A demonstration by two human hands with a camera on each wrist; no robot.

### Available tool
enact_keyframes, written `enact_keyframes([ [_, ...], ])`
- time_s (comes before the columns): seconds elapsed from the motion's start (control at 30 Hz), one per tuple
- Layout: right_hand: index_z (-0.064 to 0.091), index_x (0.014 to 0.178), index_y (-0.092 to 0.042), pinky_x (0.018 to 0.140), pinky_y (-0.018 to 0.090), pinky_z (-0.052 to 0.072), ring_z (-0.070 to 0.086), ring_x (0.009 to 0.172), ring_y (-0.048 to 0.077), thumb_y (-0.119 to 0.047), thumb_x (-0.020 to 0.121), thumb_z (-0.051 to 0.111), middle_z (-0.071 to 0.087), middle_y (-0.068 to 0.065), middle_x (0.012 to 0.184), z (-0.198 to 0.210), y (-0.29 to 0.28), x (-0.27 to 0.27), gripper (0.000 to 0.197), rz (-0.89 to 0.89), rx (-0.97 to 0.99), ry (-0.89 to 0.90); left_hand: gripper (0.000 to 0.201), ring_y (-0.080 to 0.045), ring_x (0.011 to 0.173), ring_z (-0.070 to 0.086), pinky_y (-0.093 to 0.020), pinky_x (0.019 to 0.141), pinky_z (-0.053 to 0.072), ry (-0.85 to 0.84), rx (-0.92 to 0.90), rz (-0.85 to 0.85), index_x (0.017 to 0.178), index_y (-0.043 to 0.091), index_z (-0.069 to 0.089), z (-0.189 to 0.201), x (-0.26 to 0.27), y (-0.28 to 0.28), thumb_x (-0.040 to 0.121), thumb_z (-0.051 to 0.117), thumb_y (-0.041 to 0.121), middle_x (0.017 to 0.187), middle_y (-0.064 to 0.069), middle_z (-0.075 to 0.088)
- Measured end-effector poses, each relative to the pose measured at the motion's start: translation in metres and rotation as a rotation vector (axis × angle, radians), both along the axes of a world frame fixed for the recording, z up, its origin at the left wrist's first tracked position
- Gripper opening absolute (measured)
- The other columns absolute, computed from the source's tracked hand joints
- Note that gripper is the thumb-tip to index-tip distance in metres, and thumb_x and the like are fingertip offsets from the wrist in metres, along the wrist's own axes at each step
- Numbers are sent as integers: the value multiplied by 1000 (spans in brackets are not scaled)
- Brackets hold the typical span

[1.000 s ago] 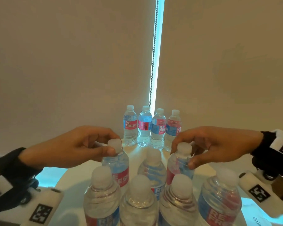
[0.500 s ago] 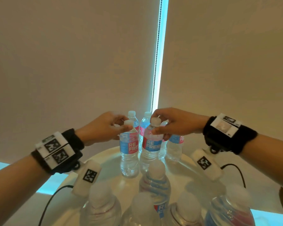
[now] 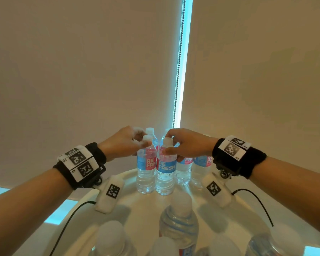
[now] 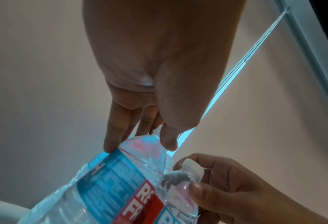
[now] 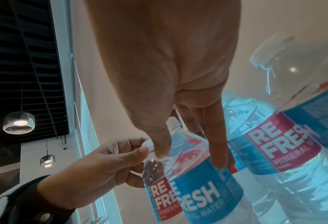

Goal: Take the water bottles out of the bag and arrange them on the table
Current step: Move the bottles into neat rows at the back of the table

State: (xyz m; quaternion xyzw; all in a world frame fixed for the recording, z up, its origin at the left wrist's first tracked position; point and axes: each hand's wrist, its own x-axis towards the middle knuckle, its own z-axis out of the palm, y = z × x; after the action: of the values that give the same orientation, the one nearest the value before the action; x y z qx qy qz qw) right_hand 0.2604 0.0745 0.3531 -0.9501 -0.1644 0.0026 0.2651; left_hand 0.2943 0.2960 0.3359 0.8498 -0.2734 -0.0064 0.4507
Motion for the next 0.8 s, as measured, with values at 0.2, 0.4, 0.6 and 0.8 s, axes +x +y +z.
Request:
enact_keyframes([
  [0.2,53,106,-21,55,23,56,69,58,13,-33,91,69,70,10,108,-1,3,0,25,0,-5,-15,21,-23,97,72,-33,81,61,10,-21,12,110,12,66,-2,-1,1,93,64,23,106,-10,73],
  [0.4,53,113,-18,64,31,62,71,63,19,-35,91,68,71,12,107,-1,3,-4,31,-15,-31,-19,21,-19,94,72,-28,77,61,4,-11,32,108,15,67,-3,-7,3,91,66,28,103,-6,74],
  [0.6,52,122,-19,69,33,63,77,71,21,-48,85,71,71,4,110,3,-1,-14,51,-46,-129,-98,29,-19,100,70,-34,80,57,-33,28,53,115,20,65,-6,-15,9,89,69,32,107,-1,75],
  [0.8,59,112,-24,70,41,64,76,70,24,-38,81,77,73,-2,104,31,-19,-51,39,2,-23,-125,47,-15,113,63,-34,99,51,-194,100,162,125,21,59,-2,-32,28,84,72,38,124,-3,65],
])
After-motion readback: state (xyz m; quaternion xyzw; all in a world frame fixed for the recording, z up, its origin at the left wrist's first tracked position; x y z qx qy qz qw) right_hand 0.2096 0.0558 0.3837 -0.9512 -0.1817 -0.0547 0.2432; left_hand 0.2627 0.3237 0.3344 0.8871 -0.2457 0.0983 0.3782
